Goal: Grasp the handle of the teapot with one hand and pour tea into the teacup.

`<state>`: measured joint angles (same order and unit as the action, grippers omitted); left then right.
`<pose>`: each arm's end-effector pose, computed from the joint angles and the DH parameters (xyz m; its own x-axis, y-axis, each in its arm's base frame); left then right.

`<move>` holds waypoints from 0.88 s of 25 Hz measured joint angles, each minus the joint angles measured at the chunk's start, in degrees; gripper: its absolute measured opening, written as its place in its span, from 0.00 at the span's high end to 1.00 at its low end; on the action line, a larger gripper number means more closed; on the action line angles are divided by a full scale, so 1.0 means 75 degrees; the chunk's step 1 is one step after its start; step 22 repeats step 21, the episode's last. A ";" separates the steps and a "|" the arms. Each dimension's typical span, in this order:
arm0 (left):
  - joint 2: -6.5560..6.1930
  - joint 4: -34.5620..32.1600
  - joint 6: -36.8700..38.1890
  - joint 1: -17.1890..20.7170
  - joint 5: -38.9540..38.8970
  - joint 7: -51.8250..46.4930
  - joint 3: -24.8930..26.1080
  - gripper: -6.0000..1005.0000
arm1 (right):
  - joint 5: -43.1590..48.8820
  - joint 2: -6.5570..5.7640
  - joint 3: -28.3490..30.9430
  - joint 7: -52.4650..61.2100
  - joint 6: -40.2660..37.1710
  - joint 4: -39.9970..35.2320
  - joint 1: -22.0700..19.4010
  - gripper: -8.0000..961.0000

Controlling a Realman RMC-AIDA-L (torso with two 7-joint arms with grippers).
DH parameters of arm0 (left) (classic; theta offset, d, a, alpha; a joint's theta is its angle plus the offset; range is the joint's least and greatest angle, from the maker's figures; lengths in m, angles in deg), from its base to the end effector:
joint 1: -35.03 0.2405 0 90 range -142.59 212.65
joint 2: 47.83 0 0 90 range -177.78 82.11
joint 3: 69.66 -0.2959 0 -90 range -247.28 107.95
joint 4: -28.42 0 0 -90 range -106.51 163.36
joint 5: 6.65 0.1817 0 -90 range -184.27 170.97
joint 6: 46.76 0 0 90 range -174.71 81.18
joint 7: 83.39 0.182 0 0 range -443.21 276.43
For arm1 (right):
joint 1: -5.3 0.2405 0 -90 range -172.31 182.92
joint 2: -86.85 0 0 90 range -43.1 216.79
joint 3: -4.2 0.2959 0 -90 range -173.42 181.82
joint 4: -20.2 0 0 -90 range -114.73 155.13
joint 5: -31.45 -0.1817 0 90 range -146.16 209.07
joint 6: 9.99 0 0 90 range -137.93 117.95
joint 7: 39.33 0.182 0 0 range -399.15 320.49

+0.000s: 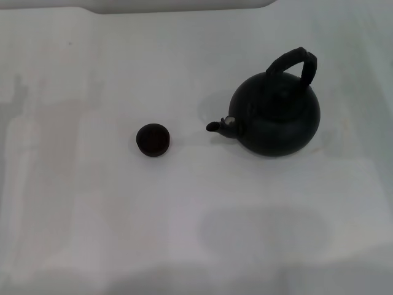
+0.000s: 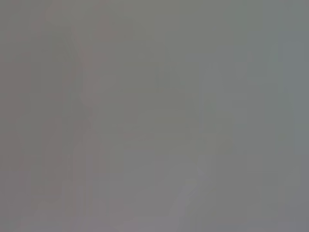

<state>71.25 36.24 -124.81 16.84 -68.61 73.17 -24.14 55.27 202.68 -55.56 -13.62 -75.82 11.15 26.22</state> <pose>-0.3725 0.3230 0.0255 0.4611 -0.1764 0.8696 0.8859 0.0360 -0.4624 0.3861 0.3598 0.0459 0.6576 0.0363 -0.7525 -0.7511 -0.0456 -0.6586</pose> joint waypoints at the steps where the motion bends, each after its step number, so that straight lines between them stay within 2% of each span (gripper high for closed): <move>1: -0.0002 0.0000 0.0000 0.0000 0.0000 0.0002 0.0000 0.12 | 0.0000 0.0000 0.0000 0.0001 0.0000 0.0000 0.0000 0.09; 22: -0.0011 0.0000 0.0000 -0.0059 -0.0012 0.0032 0.0007 0.12 | -0.0010 0.0000 -0.0001 0.0006 0.0000 0.0000 0.0026 0.09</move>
